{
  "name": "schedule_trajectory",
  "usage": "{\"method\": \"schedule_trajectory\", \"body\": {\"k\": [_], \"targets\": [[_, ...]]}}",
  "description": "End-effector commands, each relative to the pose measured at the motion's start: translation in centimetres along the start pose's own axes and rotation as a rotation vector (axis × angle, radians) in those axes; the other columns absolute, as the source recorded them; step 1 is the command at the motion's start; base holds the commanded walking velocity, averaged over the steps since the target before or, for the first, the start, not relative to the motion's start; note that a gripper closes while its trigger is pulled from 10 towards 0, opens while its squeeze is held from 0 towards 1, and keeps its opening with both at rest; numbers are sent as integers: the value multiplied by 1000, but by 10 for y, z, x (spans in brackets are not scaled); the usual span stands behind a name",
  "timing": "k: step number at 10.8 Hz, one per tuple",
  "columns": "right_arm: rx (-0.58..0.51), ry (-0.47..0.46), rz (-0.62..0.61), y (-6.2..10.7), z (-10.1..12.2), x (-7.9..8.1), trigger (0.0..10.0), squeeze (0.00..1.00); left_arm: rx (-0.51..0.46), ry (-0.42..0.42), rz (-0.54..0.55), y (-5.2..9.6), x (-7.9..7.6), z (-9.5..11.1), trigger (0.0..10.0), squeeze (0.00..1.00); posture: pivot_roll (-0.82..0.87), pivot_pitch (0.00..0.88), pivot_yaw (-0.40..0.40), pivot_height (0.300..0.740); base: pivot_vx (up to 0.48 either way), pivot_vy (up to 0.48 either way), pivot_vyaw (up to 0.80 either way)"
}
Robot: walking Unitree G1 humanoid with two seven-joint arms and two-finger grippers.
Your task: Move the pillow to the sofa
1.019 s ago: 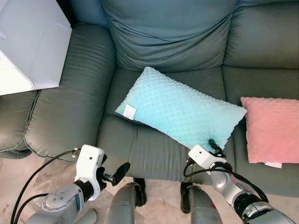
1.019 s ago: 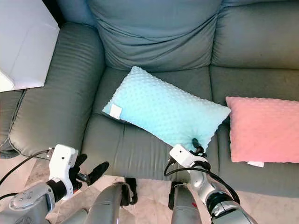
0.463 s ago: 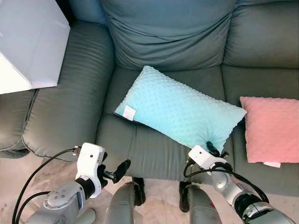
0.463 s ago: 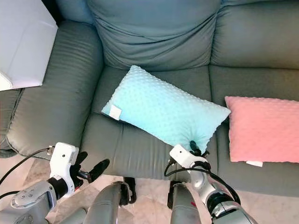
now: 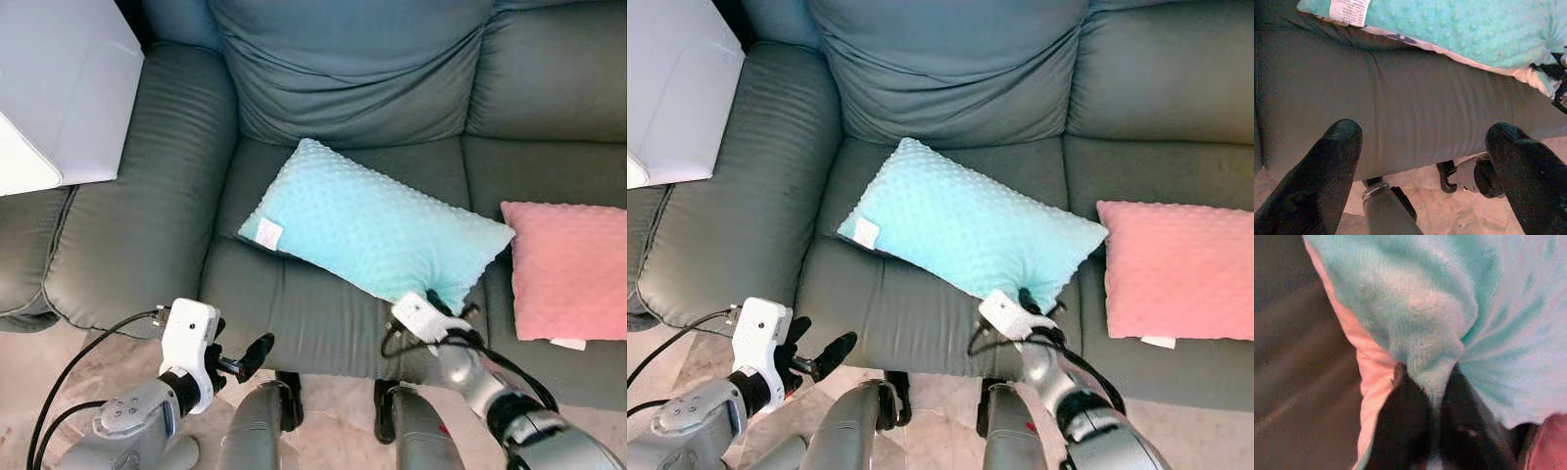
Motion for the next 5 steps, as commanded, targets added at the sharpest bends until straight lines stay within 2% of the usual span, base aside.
{"method": "schedule_trajectory", "body": {"k": [1, 4, 5], "targets": [[24, -17, 41, 3, -5, 14, 0, 0, 42, 10, 26, 3, 4, -11, 10000, 0, 157, 460, 136, 740, 0, 0, 0], [37, -48, 35, 4, -8, 12, 0, 0, 38, 8, 31, 2, 5, -11, 10000, 0, 157, 453, 132, 740, 0, 0, 0], [11, -102, 36, 1, 3, 13, 0, 0, 37, 7, 30, 1, 6, -11, 10000, 0, 155, 450, 131, 740, 0, 0, 0]]}}
Point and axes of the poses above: a point about 5 cm out from each wrist's last joint towards the gripper, its own y axis pointing back from the gripper into the wrist, its own z axis along the axis of the wrist's last joint, x = y × z, the point moved 4 cm from there along -y, pointing out of the wrist towards the gripper, and after that the axes turned 13 degrees about -y, right-handed, at the moved point
